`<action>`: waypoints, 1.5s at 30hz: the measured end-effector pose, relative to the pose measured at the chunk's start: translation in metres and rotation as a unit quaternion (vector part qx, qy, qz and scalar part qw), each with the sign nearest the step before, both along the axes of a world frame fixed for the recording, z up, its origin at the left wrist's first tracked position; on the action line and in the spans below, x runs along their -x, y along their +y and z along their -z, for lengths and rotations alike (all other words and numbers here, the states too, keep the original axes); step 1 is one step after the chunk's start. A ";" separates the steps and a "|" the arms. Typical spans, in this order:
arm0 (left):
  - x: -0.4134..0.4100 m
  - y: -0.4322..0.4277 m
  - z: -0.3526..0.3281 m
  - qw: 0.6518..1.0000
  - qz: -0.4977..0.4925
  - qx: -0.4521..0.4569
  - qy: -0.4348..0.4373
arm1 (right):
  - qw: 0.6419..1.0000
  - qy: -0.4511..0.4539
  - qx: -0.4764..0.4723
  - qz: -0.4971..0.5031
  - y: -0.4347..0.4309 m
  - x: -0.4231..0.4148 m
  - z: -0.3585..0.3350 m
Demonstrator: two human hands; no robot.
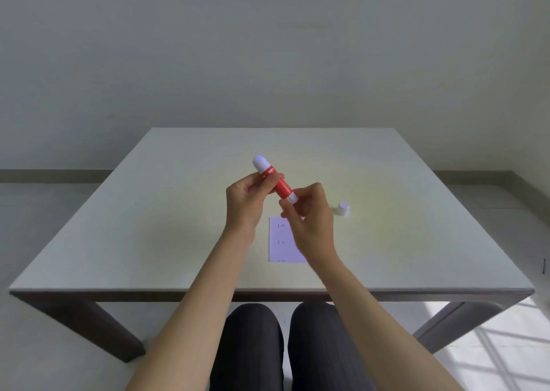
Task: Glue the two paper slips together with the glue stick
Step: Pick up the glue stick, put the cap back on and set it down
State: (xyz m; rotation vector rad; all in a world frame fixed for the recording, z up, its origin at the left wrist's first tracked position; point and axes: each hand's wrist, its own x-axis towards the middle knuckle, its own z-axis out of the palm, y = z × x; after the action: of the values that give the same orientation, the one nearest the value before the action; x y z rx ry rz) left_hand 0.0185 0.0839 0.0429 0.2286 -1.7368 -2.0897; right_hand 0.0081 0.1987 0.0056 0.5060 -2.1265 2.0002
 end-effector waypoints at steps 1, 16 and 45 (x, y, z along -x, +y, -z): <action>0.000 0.001 0.000 1.000 -0.002 -0.001 0.000 | 0.994 0.077 -0.059 0.054 -0.002 0.000 0.007; 0.006 0.002 -0.004 1.000 -0.010 0.000 -0.008 | 0.995 0.078 0.017 0.064 -0.006 0.000 0.005; 0.003 -0.031 0.024 0.905 -0.189 0.381 -0.013 | 0.778 0.007 -0.611 0.145 0.077 0.078 0.043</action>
State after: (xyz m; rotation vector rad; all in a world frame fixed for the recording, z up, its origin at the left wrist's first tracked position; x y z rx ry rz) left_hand 0.0158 0.0534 0.0188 0.3179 -2.1667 -1.0392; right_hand -0.0703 0.2761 -0.0372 0.2658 -2.9867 0.2181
